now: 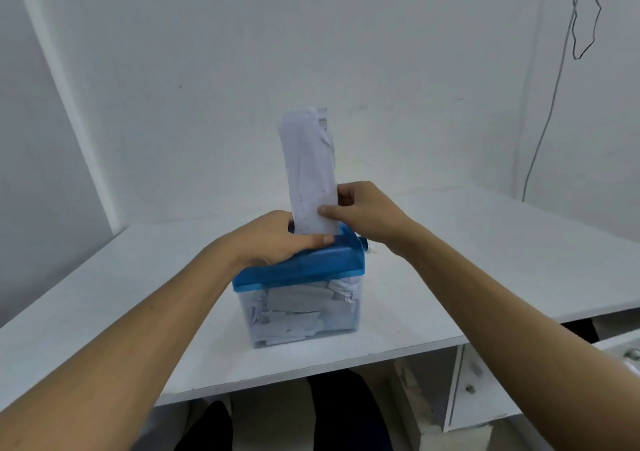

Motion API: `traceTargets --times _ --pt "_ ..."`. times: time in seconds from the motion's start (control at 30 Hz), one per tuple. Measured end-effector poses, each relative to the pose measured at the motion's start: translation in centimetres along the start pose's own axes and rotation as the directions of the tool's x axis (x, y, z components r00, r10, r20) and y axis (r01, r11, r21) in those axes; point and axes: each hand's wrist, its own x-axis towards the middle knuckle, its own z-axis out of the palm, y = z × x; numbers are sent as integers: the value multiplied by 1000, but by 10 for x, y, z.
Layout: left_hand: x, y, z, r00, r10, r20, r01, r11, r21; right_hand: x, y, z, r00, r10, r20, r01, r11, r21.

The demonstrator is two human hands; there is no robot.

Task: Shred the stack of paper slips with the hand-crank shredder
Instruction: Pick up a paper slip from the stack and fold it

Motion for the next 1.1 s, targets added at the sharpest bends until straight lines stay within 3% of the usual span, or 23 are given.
traceTargets --times 0.4,0.47,0.6,0.8,0.93,1.1 --pt "1 -8 7 979 7 -202 -47 980 -196 -1 8 6 994 -109 -5 108 990 -91" --pt "3 -10 7 971 -20 -238 -28 979 -200 -1 6 10 996 -91 -5 90 991 -94" --pt "7 -15 10 971 -39 -236 32 999 -32 -5 8 8 999 -35 23 38 990 -135" --pt "6 -15 9 973 -29 -229 26 999 -18 -13 12 1 1000 -1 -21 -4 971 -238" --pt "8 -13 11 971 -50 -232 41 998 -40 -13 10 0 1000 -5 -12 1 961 -275" --pt "7 -9 9 956 -49 -288 -6 982 -189 -8 5 -2 998 43 36 -30 955 -294"
